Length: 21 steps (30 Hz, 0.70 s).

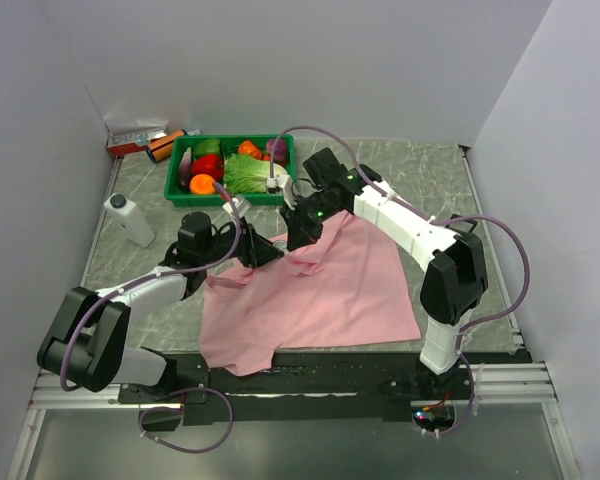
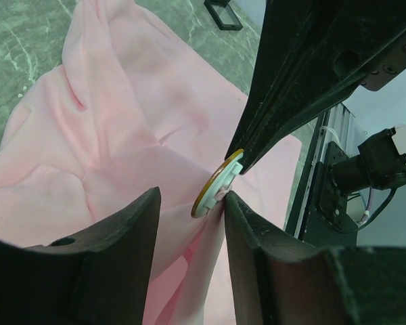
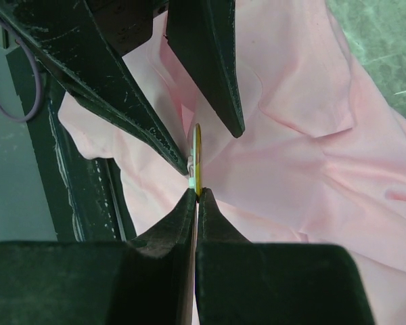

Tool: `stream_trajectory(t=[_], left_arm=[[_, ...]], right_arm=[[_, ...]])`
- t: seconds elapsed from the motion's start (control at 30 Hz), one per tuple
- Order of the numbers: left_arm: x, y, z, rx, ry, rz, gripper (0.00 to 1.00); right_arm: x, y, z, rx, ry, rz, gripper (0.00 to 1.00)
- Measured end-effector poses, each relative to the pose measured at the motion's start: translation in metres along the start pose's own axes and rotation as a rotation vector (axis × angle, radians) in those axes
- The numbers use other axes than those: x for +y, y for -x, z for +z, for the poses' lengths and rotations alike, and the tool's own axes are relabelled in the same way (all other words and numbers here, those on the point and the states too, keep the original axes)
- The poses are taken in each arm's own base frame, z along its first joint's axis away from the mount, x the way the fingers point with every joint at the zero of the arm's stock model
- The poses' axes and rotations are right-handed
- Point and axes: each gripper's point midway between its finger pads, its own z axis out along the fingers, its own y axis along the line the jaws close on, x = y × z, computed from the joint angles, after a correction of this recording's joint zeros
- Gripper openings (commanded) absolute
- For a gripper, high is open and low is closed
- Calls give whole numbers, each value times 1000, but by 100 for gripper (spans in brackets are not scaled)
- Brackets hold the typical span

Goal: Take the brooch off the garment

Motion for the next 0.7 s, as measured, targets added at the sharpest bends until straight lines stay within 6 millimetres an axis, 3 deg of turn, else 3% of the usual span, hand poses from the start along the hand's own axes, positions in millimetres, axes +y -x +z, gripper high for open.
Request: stream_trajectory(t=[0.47, 0.7], left_arm=[[6, -8, 7, 25, -4, -45, 38], [5, -9, 10, 34, -22, -86, 28]], right_arm=[[-3, -6, 6, 16, 2, 17, 0], [-5, -7, 6, 20, -6, 12, 0]])
